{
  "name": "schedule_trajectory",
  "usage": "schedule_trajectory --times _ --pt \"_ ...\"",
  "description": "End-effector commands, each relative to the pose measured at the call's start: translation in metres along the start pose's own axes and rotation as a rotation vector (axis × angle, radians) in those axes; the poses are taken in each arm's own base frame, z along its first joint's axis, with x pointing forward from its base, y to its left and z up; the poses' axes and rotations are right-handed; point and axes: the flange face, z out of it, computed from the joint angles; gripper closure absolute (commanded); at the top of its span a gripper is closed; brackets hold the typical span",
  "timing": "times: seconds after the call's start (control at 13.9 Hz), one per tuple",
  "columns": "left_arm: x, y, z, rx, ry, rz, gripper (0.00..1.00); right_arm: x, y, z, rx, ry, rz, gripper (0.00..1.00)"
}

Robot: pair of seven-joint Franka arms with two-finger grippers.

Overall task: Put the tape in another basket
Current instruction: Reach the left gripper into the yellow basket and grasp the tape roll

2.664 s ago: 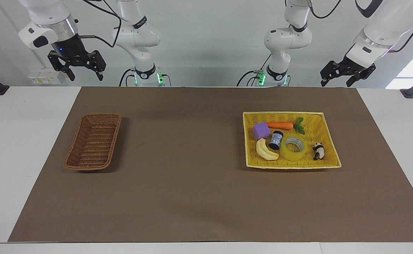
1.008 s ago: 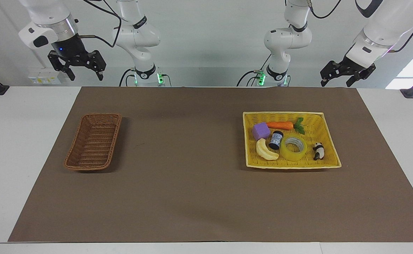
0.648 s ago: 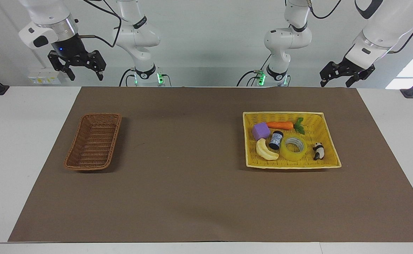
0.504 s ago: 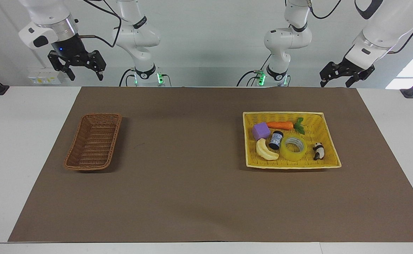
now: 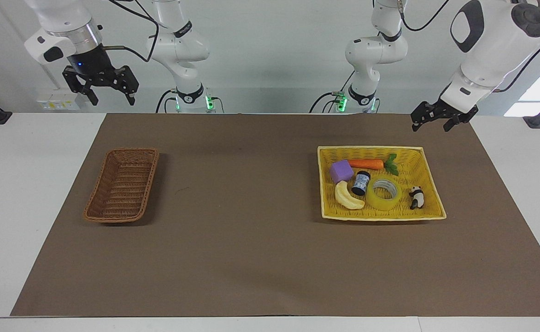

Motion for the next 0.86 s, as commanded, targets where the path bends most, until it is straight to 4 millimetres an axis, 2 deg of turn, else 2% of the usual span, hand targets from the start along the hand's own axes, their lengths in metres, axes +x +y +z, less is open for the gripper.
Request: schedule_trajectory --times 0.0,0.29,0.58,0.65,0.79 --pt "-0.003 -0.009 0.031 0.007 0.042 0.007 0.0 -0.004 0.004 0.001 0.002 0.01 -0.018 0.0" --pt "0.025 -0.01 0.092 -0.006 0.029 0.009 0.0 -0.004 0.004 0.0 0.001 0.012 -0.018 0.0" --pt "0.046 0.01 0.146 -0.013 0.011 0.045 0.0 -0.004 0.004 0.0 0.001 0.012 -0.018 0.0" --pt "0.047 0.011 0.159 -0.014 0.015 0.047 0.08 -0.004 0.004 0.0 0.002 0.012 -0.018 0.0" --pt "0.052 0.012 0.181 -0.022 0.028 0.046 0.19 -0.004 0.004 0.0 0.002 0.012 -0.018 0.0"
